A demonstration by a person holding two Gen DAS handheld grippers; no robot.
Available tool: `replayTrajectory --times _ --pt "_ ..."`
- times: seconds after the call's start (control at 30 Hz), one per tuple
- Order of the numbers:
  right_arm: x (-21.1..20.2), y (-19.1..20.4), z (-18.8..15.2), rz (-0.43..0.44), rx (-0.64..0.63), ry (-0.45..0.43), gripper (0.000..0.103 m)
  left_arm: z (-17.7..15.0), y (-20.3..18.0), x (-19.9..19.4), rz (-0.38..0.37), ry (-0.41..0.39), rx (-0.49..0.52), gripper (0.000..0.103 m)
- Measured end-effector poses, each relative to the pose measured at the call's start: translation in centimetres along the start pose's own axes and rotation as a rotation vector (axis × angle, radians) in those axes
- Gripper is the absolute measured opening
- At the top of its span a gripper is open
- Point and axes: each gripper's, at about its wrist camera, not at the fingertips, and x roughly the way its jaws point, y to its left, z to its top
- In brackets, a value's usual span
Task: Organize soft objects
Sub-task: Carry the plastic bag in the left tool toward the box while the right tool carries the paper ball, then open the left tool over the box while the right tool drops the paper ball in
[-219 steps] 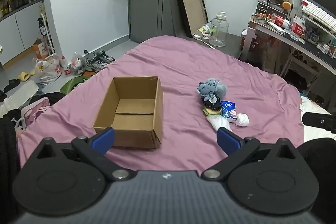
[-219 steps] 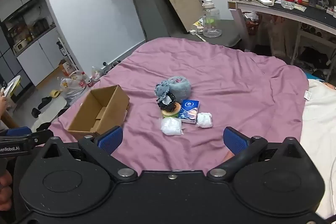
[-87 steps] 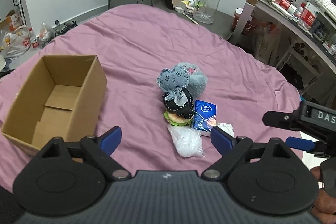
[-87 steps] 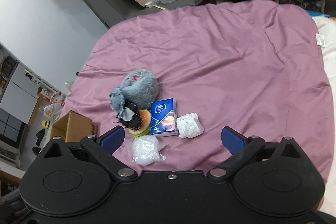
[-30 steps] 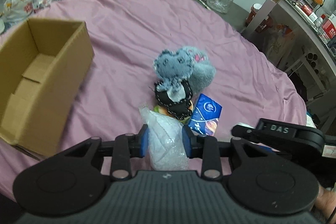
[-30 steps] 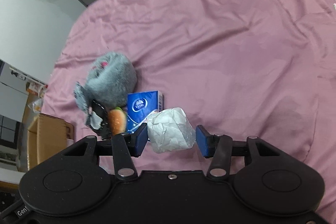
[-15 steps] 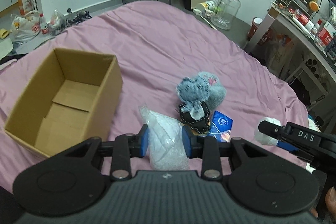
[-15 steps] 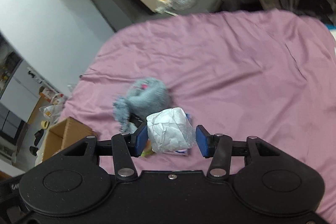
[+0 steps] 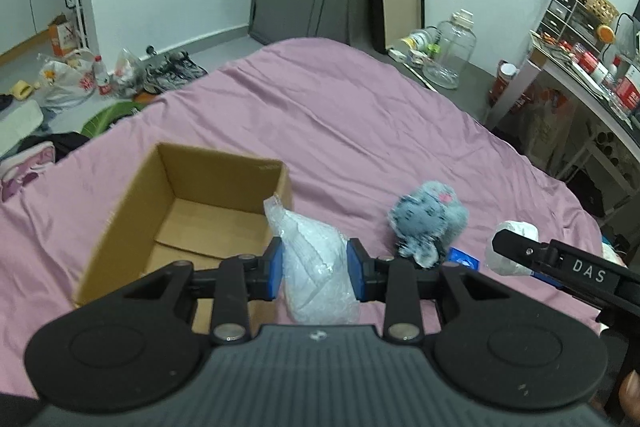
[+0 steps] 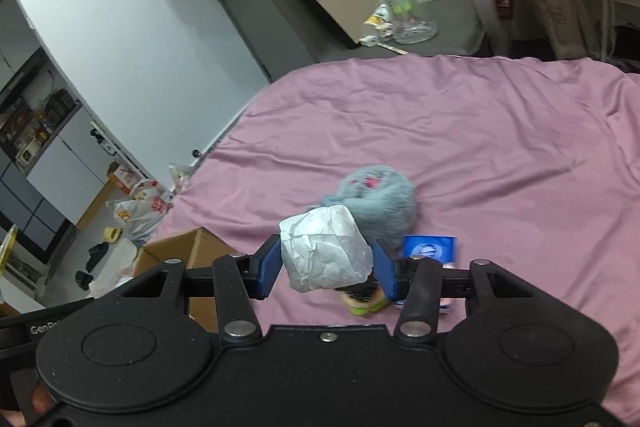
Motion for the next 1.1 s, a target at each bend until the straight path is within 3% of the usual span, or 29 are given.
replayTrajectory --times 0.57,0.8,1.1 --pt "2.7 3.9 -0.5 0.057 0.018 -0.023 0.048 3.9 7.0 2.4 0.060 -0.018 -0.028 0.032" --pt "4.7 5.3 -1.0 0.078 0.033 -0.004 0.048 4.7 8.9 5.2 0.079 0.021 -0.029 0.032" --pt "5.5 8.6 -1.1 0.134 -0.037 0.015 0.048 5.0 10.3 8.5 0.081 0.065 -0.033 0.033"
